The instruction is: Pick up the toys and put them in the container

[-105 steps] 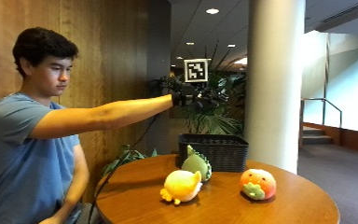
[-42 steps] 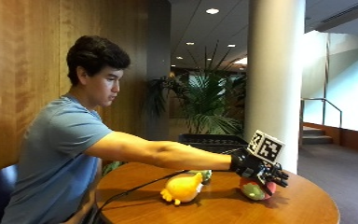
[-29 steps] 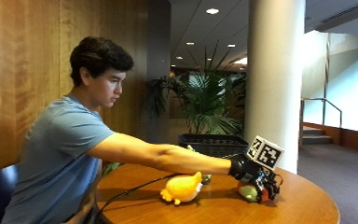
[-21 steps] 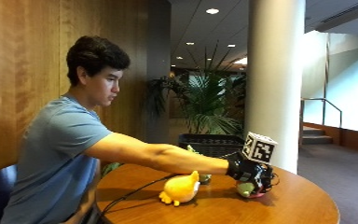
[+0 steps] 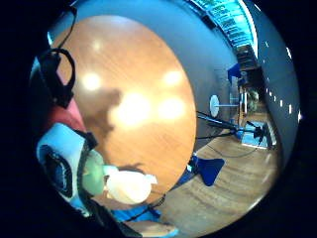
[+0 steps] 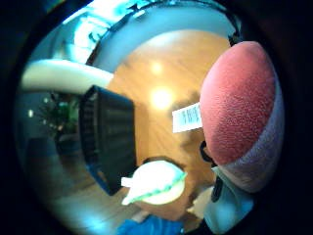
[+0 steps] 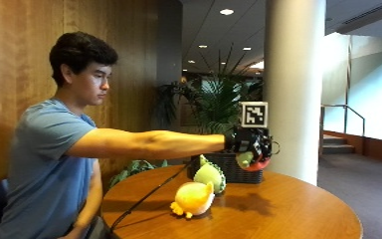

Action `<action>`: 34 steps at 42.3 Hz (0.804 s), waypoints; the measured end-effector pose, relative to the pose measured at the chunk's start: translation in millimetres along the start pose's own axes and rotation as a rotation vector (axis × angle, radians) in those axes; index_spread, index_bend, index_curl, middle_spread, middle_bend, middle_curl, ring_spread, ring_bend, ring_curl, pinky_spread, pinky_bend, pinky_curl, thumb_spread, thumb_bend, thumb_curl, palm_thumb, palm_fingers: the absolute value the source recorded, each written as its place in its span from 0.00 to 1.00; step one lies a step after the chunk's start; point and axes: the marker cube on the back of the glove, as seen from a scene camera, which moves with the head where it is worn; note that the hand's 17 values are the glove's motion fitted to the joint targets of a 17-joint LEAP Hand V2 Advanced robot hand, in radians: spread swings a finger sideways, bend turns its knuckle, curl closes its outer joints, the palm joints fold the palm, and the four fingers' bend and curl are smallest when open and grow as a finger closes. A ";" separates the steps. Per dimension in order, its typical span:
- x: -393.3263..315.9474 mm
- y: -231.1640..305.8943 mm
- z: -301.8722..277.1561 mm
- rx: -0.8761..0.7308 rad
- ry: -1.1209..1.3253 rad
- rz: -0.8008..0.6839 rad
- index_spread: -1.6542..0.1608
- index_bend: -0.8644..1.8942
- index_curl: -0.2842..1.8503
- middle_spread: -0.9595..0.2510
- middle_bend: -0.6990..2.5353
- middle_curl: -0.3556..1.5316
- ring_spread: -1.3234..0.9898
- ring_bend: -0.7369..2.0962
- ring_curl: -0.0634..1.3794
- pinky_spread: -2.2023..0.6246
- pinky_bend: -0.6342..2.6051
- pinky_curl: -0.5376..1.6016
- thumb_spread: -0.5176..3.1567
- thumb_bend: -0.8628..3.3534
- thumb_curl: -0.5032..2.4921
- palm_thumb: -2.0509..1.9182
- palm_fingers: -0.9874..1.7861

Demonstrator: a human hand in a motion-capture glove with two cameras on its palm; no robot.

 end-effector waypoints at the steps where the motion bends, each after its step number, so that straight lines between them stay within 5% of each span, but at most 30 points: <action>1: 2.5 6.5 -13.1 0.017 0.000 0.002 0.72 0.42 0.18 0.51 0.40 0.41 0.39 0.66 0.42 0.64 0.56 0.43 0.36 0.26 0.37 0.71 0.67; 11: -1.3 63.2 -108.2 0.146 -0.008 -0.007 0.71 0.44 0.19 0.44 0.40 0.45 0.37 0.66 0.43 0.63 0.56 0.43 0.34 0.26 0.40 0.71 0.67; 19: -83.5 101.6 -179.3 0.239 -0.126 -0.013 0.71 0.44 0.20 0.40 0.40 0.48 0.37 0.65 0.44 0.63 0.56 0.44 0.32 0.26 0.42 0.71 0.67; 34: -244.0 118.1 -204.0 0.281 -0.057 -0.152 0.70 0.45 0.21 0.36 0.38 0.54 0.36 0.65 0.45 0.63 0.55 0.44 0.31 0.25 0.45 0.71 0.67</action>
